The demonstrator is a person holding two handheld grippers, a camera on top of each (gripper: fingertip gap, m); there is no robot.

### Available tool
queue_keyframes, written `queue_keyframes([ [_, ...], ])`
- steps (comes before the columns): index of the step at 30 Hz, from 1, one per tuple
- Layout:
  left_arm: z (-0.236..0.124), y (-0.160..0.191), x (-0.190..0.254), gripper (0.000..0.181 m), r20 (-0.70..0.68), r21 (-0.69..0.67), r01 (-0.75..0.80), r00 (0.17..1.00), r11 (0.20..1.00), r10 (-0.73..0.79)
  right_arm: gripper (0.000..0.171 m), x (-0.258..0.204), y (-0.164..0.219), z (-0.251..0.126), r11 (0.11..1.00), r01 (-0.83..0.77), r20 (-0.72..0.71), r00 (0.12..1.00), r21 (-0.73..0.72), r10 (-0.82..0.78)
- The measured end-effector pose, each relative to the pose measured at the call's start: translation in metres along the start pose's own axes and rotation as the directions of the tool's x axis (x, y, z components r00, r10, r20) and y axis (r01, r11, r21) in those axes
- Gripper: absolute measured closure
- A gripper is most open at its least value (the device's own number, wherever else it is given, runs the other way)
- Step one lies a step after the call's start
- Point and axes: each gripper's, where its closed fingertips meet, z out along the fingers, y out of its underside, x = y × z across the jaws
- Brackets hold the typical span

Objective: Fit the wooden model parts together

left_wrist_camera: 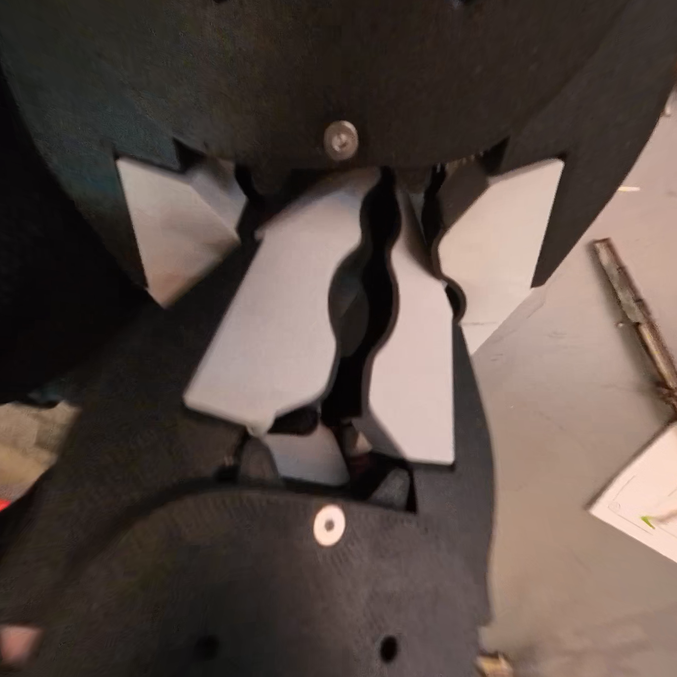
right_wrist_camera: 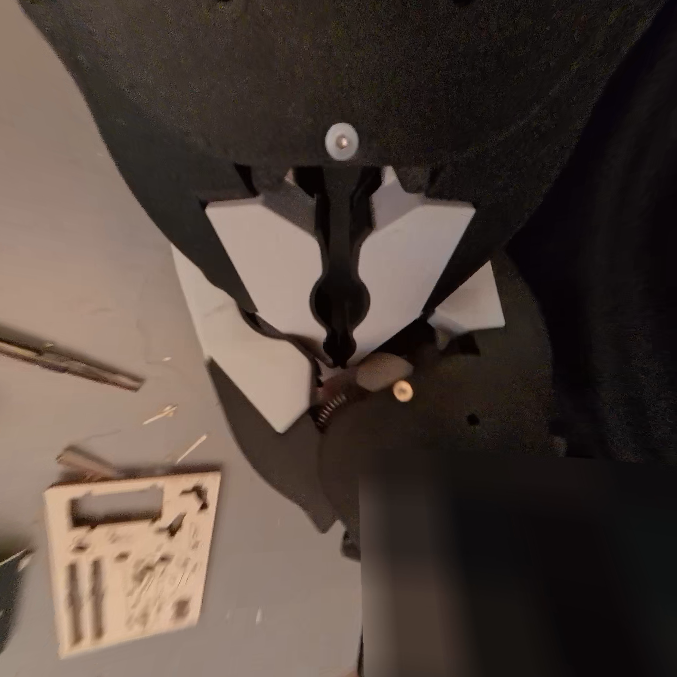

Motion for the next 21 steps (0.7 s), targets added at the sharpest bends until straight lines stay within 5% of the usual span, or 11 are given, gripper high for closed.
queue_keyframes([
  [1, -0.007, -0.007, -0.002, 0.07, 0.012, 0.043, 0.008, 1.0, 0.999, -0.008, 0.169, 0.0, -0.009, -0.008, 0.997, -0.01, 0.008, 1.0, 0.073, 0.009],
  [4, -0.043, -0.034, -0.018, 0.094, -0.023, 0.248, 0.124, 0.992, 0.961, -0.122, 0.165, 0.006, -0.034, -0.044, 0.967, 0.072, -0.076, 0.996, 0.243, -0.055],
  [7, -0.069, -0.059, -0.006, 0.124, -0.231, 0.394, 0.252, 0.958, 0.884, -0.171, 0.171, -0.004, -0.058, -0.071, 0.889, 0.105, -0.071, 0.994, 0.445, -0.082],
  [8, -0.071, -0.064, 0.006, 0.141, -0.28, 0.398, 0.238, 0.951, 0.886, -0.13, 0.171, -0.008, -0.061, -0.071, 0.881, 0.134, -0.076, 0.991, 0.454, -0.112],
  [11, -0.071, -0.066, 0.021, 0.148, -0.214, 0.401, 0.085, 0.977, 0.912, 0.003, 0.171, -0.028, -0.058, -0.071, 0.898, 0.172, 0.004, 0.982, 0.405, -0.19],
  [16, -0.08, -0.079, 0.048, 0.136, -0.246, 0.426, 0.016, 0.964, 0.905, 0.099, 0.171, -0.065, -0.063, -0.08, 0.908, 0.088, 0.295, 0.929, 0.411, -0.224],
  [19, -0.075, -0.079, 0.041, 0.121, -0.241, 0.399, 0.052, 0.969, 0.916, 0.05, 0.171, -0.061, -0.065, -0.073, 0.908, 0.095, 0.3, 0.925, 0.409, -0.232],
  [21, -0.072, -0.08, 0.037, 0.097, -0.263, 0.411, 0.084, 0.964, 0.908, 0.029, 0.155, -0.051, -0.064, -0.071, 0.912, 0.13, 0.26, 0.934, 0.39, -0.244],
])
